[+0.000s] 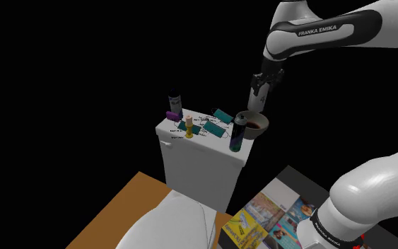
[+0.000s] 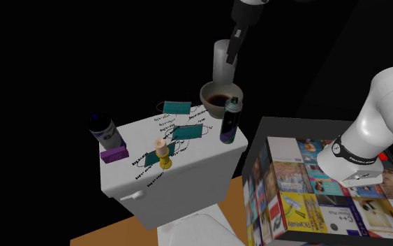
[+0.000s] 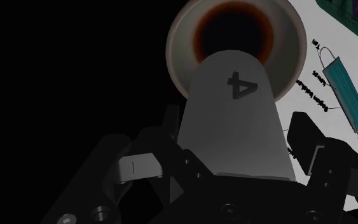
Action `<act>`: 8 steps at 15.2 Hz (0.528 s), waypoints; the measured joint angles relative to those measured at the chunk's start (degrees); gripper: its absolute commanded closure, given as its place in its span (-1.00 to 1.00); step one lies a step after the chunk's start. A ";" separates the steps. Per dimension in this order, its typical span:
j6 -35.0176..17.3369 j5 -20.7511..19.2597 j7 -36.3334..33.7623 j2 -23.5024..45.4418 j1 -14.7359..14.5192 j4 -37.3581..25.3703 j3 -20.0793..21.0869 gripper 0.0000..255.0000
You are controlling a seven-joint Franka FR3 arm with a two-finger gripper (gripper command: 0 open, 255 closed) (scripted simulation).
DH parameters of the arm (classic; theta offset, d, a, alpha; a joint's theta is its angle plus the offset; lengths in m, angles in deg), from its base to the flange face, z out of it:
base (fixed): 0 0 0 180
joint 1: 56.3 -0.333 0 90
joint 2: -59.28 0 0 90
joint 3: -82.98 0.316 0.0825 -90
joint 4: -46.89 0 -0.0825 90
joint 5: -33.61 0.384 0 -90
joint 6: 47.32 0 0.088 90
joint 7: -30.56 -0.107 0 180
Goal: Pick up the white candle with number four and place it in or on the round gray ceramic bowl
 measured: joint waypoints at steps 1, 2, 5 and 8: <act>-0.80 -0.07 0.10 0.05 0.08 0.74 -0.14 1.00; -1.58 -0.12 0.04 0.09 0.11 1.48 -0.18 1.00; -3.65 -0.24 -0.25 0.52 0.11 3.13 -0.16 1.00; -6.22 -0.43 -0.36 0.95 0.23 5.26 -0.32 1.00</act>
